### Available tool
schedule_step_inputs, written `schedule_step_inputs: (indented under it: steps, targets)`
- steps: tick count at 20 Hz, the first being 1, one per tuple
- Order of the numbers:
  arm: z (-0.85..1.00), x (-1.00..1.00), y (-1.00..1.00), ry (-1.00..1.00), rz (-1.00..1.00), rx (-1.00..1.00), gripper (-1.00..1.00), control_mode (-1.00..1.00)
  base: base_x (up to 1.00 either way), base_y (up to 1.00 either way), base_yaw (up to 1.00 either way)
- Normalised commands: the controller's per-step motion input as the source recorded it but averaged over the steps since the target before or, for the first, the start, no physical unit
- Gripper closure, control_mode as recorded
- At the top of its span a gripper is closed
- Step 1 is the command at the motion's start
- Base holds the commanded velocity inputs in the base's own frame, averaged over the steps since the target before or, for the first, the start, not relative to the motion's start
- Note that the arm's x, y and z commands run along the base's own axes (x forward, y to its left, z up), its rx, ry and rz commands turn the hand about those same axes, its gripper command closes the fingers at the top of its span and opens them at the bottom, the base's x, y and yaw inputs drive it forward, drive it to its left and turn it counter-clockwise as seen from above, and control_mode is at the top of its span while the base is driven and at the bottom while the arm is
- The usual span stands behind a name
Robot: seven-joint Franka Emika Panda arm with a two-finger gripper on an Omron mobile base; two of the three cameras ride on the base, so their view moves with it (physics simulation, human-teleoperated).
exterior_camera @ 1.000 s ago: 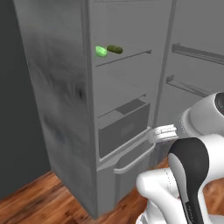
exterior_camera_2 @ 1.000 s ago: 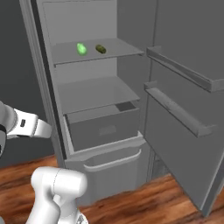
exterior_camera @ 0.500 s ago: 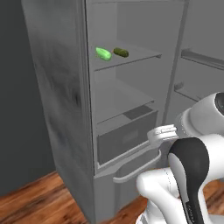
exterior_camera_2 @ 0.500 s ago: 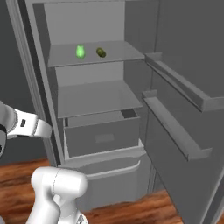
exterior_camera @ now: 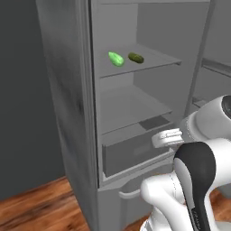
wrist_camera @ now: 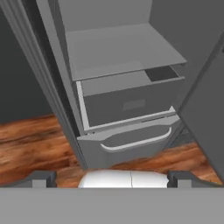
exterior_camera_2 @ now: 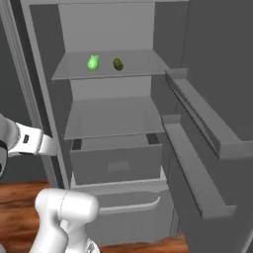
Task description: Gather the corn and cucumber from the fridge and place them on a tray on the dining counter. Then gather the steak and fish from the fridge and place them on the other tray.
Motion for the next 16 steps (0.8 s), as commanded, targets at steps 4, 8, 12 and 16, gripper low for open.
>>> schedule_step_inputs:
  steps: [4,8,12,16]
  targets:
    - [0.0,0.0,0.0,0.0,0.0,0.0,-1.0,1.0,0.52,-0.3,0.26]
    - [0.0,0.0,0.0,0.0,0.0,0.0,-1.0,1.0,0.52,-0.27,0.25]
    - [0.0,0.0,0.0,0.0,0.0,0.0,-1.0,1.0,0.51,-0.27,0.26]
    - [0.0,0.0,0.0,0.0,0.0,0.0,-1.0,1.0,0.44,-0.32,0.24]
